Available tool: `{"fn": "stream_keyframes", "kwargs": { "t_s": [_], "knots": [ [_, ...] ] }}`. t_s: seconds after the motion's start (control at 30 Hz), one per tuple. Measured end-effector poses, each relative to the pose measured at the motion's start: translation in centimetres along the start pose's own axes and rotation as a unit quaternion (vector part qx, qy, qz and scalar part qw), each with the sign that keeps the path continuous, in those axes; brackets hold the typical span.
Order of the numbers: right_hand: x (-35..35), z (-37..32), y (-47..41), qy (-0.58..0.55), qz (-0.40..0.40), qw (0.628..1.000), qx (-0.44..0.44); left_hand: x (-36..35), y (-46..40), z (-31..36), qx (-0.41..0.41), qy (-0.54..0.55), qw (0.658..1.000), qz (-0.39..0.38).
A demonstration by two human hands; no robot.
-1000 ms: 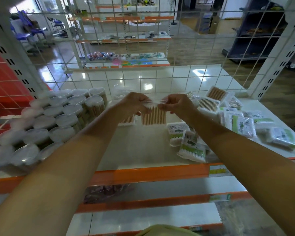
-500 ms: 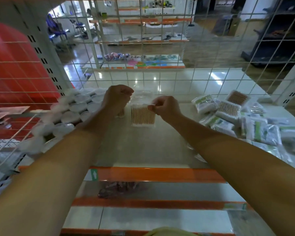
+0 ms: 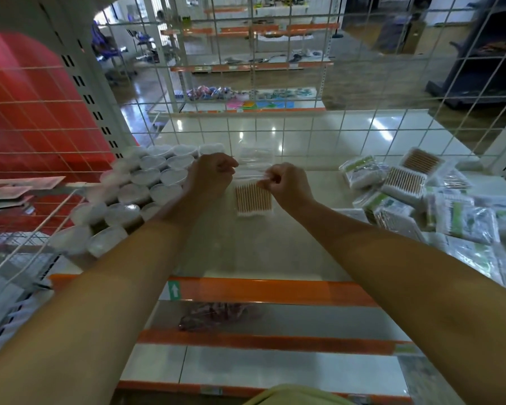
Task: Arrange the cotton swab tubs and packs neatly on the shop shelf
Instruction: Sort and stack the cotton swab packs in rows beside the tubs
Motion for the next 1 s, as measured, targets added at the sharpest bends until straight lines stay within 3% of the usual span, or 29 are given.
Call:
{"fn": "stream_keyframes", "kwargs": {
  "t_s": [0.17,0.57,0.8,1.0],
  "knots": [
    [0.2,-0.1,0.1,0.076,-0.006,0.997,-0.009,-0.9,0.4,0.1,-0.013,-0.025,0.999,-0.016],
    [0.9,-0.3,0.5,0.122,0.022,0.992,-0.021,-2.3,0.5,1.6,-0.049,-0.103,0.993,-0.015],
    [5.3,0.6,0.3,0.142,0.028,0.989,0.006,-5.2,-0.5,5.4,-0.086,-0.144,0.985,-0.039],
    [9.9,4.1,1.2,0.167,0.043,0.984,-0.039,-10.2,-0.9,9.7,-0.135,-0.120,0.980,-0.078]
  ]
}}
Point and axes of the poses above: each hand's wrist, its own y-axis away from the middle knuckle, its own x-axis out of the back of the hand, z = x × y, the point moved 8 cm from there along -y, towards the middle knuckle, and after that the axes turned 7 degrees about y, right-handed, at the moved point
